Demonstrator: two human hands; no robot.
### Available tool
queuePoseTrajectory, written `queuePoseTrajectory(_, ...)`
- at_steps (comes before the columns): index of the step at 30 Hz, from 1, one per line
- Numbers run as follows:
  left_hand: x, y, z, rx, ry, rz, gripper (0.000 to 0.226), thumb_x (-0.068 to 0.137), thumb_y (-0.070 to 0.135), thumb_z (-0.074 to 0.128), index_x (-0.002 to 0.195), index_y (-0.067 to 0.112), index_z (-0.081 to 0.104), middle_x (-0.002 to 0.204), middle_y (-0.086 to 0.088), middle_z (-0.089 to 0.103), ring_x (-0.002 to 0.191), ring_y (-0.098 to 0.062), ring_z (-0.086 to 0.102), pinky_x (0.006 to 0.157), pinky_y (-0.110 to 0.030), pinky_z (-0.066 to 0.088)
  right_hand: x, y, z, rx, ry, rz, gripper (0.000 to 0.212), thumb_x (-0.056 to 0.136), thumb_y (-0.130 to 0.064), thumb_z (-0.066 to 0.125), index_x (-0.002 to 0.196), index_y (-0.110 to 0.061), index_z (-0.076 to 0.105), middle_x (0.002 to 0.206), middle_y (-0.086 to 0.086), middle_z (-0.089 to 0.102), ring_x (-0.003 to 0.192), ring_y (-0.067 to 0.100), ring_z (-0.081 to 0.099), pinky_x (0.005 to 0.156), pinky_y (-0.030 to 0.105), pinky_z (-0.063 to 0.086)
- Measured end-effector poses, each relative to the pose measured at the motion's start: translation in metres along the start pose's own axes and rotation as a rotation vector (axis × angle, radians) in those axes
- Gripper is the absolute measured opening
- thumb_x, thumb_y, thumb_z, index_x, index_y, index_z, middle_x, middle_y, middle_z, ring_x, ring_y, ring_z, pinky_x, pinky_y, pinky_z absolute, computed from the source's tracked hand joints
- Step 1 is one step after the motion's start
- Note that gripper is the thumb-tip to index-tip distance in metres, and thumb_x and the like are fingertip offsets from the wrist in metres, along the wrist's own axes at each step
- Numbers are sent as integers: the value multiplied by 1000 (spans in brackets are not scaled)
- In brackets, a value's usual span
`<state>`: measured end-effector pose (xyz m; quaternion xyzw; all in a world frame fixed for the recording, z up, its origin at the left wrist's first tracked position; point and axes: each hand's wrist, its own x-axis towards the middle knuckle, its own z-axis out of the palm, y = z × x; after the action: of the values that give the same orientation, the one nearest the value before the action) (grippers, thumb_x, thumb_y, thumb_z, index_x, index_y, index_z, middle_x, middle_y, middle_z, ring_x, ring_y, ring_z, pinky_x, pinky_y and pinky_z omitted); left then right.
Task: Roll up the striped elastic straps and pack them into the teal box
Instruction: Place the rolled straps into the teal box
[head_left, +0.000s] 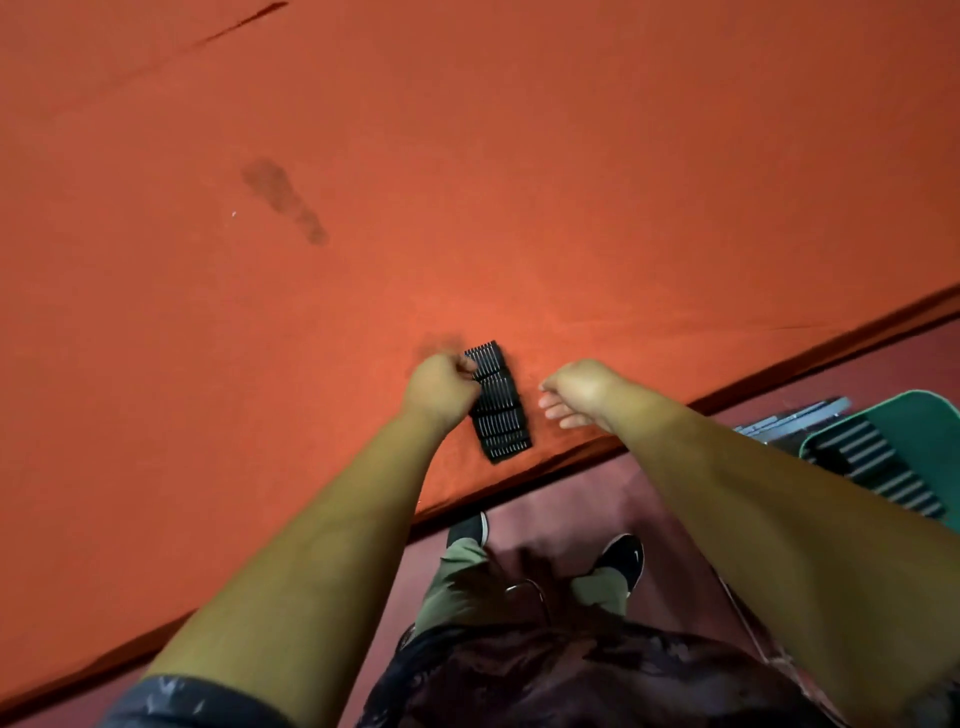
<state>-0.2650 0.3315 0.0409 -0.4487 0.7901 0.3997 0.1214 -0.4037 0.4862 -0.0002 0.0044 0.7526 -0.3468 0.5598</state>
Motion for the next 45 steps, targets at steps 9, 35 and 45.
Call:
queuePoseTrajectory(9,27,-14,36,528,-110,330,46,90,12,71,134,9,58,133,-14,56,124,-38,51,104,-49,49,22,30,33,55,28,57,12,107,-11,56,112,-18,65,115,6,72,85,16,69,68,30,55)
queuePoseTrajectory(35,40,-70,28,-17,-73,222,37,89,8,76,113,22,52,104,5,68,101,-23,66,82,-31,48,73,58,81,47,147,-91,40,90,-16,86,124,-16,66,109,5,76,99,28,77,99,47,61)
queuePoseTrajectory(45,32,-76,22,-182,-91,173,68,88,3,74,147,27,50,112,9,71,98,-10,70,89,-28,57,65,56,82,84,181,-93,67,88,-13,88,148,-13,57,128,1,64,114,27,72,108,44,56)
